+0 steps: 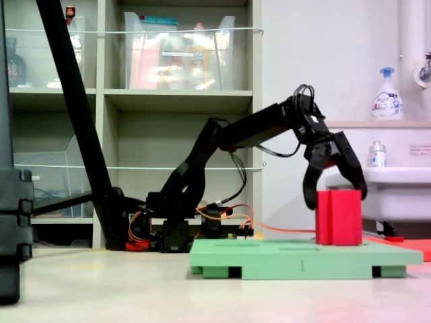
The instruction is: Put the cross columnar block into the corresponding hole
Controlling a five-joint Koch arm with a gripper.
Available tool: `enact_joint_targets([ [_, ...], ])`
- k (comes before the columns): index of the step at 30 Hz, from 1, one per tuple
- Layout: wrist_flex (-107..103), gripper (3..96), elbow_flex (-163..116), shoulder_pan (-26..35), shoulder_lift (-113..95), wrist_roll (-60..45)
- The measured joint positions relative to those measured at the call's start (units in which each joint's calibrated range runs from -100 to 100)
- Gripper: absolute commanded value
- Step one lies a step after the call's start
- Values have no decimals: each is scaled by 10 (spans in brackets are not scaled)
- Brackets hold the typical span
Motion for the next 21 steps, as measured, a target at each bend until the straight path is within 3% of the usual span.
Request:
enact_joint_targets([
  [21,37,391,30,-6,27,-3],
])
